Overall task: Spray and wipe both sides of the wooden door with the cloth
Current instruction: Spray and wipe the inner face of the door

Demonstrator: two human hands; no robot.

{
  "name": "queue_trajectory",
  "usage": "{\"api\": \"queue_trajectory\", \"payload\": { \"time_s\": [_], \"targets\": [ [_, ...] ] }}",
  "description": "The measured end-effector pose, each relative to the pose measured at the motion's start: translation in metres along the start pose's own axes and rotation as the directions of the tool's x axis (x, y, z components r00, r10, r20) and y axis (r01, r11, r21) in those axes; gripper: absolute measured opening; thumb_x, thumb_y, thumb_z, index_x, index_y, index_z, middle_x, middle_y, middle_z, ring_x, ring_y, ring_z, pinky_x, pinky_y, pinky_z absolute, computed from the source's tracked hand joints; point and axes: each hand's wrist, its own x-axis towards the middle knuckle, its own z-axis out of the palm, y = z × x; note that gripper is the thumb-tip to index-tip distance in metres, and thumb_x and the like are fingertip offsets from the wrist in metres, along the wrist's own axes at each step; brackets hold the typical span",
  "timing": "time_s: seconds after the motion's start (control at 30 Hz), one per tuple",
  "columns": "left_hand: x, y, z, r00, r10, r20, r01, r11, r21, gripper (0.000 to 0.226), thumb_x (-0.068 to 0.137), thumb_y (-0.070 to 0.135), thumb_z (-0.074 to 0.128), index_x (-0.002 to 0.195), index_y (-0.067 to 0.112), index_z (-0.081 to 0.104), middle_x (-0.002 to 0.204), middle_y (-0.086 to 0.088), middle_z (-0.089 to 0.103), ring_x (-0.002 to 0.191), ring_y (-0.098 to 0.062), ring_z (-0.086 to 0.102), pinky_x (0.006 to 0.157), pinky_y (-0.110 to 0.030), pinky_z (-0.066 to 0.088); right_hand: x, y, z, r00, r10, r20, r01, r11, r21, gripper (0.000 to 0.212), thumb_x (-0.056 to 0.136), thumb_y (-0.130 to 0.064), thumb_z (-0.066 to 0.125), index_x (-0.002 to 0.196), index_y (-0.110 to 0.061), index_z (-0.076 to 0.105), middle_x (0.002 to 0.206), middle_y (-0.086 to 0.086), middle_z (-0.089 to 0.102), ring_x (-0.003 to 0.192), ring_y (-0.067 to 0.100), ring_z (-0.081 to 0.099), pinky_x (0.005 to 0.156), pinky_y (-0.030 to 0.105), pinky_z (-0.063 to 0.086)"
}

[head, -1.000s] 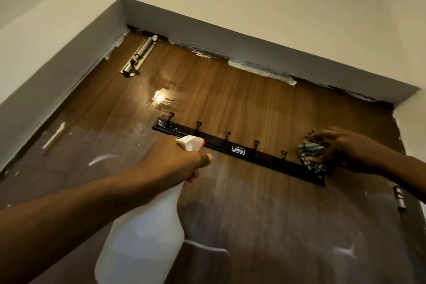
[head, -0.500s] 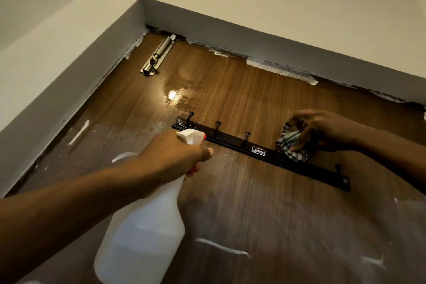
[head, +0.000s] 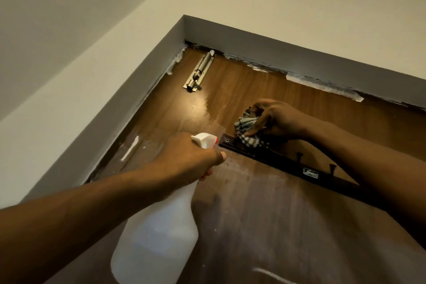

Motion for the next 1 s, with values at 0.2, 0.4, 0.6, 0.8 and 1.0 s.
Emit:
{"api": "queue_trajectory", "payload": {
  "time_s": [0.2,0.4,0.6,0.8,1.0],
  "targets": [
    [0.01,-0.007,-0.045,0.995,-0.007,-0.098,0.011,0.999,0.037,0.034,0.082,0.03,0.069,0.109,0.019,0.053,0.076,-0.004,0.065,0.066,-0.013,0.063,0.056,-0.023,0.052,0.075,-0.021,0.013,0.966,0.197,-0.166,-0.179,0.977,0.114,0.035,0.088,-0.026,0.071,0.121,-0.037,0.068,0.149,-0.001,0.042,0.133,0.024,0.042,0.105,0.033,0.039],
    [0.012,-0.026,-0.088,0.99,-0.015,-0.143,0.027,0.996,0.08,0.06,0.082,0.033,0.069,0.131,0.006,0.047,0.082,-0.007,0.067,0.069,-0.016,0.066,0.055,-0.022,0.05,0.146,-0.091,0.043,0.831,0.521,-0.196,-0.518,0.853,0.07,0.06,0.106,-0.035,0.033,0.158,-0.028,0.004,0.166,0.01,-0.006,0.152,0.034,-0.007,0.122,0.052,-0.002],
    [0.007,-0.035,-0.117,0.987,-0.003,-0.159,0.021,0.993,0.112,0.051,0.081,0.035,0.069,0.124,0.01,0.056,0.075,-0.006,0.07,0.063,-0.016,0.066,0.059,-0.027,0.053,0.085,-0.186,0.107,0.887,0.272,-0.372,-0.28,0.959,0.033,0.059,0.102,-0.04,0.04,0.157,-0.022,0.024,0.163,0.009,0.021,0.151,0.029,0.015,0.121,0.043,0.008],
    [-0.002,-0.041,-0.15,0.983,-0.018,-0.183,0.043,0.99,0.132,0.047,0.081,0.037,0.069,0.118,0.012,0.056,0.08,-0.005,0.068,0.066,-0.012,0.065,0.054,-0.018,0.046,0.126,-0.164,0.096,0.622,0.662,-0.419,-0.661,0.73,0.173,0.062,0.103,-0.042,0.033,0.158,-0.018,0.014,0.164,0.014,0.014,0.152,0.032,0.008,0.124,0.046,0.009],
    [-0.006,-0.038,-0.167,0.983,-0.016,-0.184,0.041,0.991,0.13,0.031,0.077,0.035,0.072,0.1,0.016,0.065,0.068,-0.004,0.072,0.063,-0.017,0.069,0.059,-0.028,0.053,0.185,-0.256,0.105,0.695,0.587,-0.415,-0.49,0.809,0.326,0.061,0.102,-0.027,0.042,0.156,-0.012,0.019,0.164,0.015,0.014,0.152,0.033,0.008,0.122,0.044,0.002]
  ]
}}
